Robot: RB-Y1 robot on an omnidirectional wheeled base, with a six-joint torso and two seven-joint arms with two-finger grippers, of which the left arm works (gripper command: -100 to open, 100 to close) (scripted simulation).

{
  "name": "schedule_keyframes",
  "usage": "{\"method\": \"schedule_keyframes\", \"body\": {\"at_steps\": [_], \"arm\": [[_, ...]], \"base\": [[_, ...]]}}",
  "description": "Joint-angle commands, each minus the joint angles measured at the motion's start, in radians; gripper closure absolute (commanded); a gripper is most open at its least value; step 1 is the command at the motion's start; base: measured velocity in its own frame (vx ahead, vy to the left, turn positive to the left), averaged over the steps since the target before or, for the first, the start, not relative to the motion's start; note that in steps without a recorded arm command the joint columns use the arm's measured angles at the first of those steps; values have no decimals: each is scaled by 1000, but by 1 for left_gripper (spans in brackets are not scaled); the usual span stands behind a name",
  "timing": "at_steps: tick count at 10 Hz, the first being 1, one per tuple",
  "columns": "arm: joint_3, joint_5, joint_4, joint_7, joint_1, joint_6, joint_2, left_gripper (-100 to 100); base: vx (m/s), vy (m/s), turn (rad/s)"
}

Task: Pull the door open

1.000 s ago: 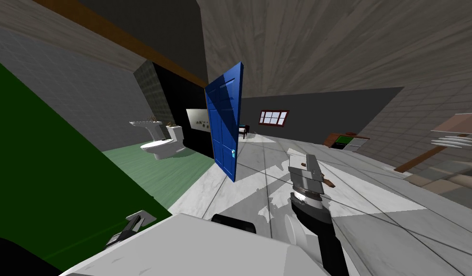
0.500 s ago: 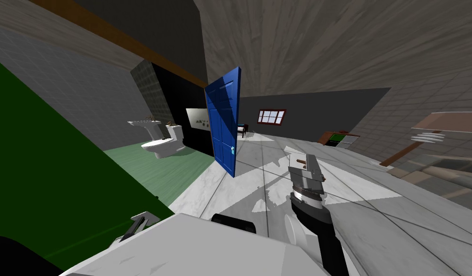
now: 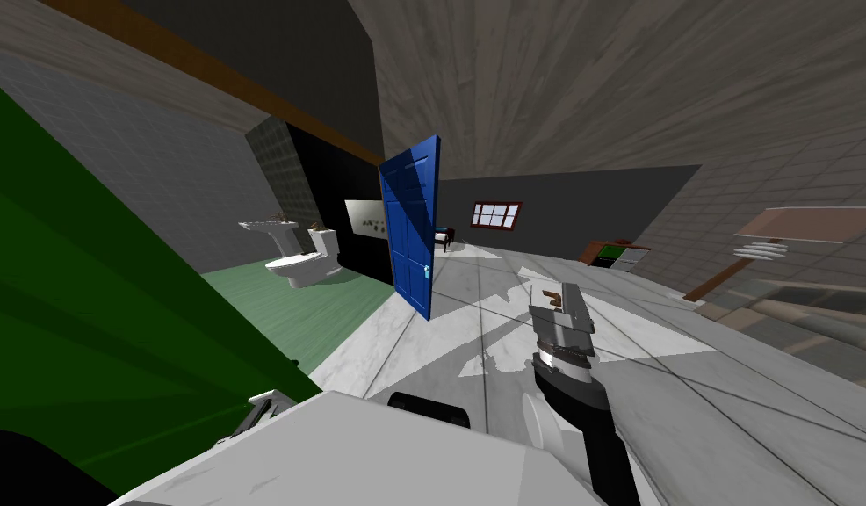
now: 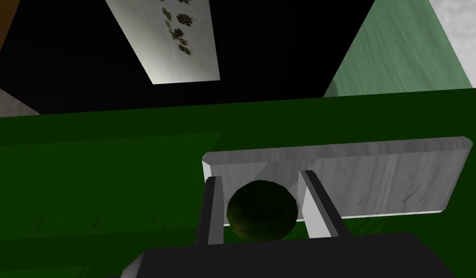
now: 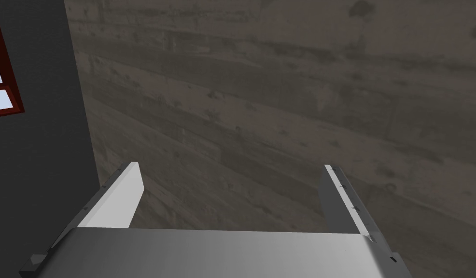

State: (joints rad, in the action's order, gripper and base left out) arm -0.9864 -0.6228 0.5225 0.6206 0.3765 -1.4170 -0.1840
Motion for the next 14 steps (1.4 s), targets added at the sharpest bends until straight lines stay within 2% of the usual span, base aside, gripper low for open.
{"method": "schedule_keyframes", "body": {"at_steps": [1,3,4,5,7,8,9,12,14], "arm": [[-1,-18,-2,1,7,-24,-2,100],[2,-49,3,4,19,-57,2,100],[2,-49,3,4,19,-57,2,100],[3,-71,7,6,27,-80,5,100],[5,-94,11,8,35,-104,8,100],[11,-91,17,9,30,-94,18,100],[28,-125,25,4,39,-115,26,100],[48,-167,39,-3,50,-143,33,100],[48,-167,39,-3,50,-143,33,100]], "base": [[-182,9,-35],[-193,17,-25],[-132,-3,-2],[-148,-17,0],[-183,8,-19],[-89,-9,-15],[23,-8,161],[55,0,164],[19,-6,6]]}}
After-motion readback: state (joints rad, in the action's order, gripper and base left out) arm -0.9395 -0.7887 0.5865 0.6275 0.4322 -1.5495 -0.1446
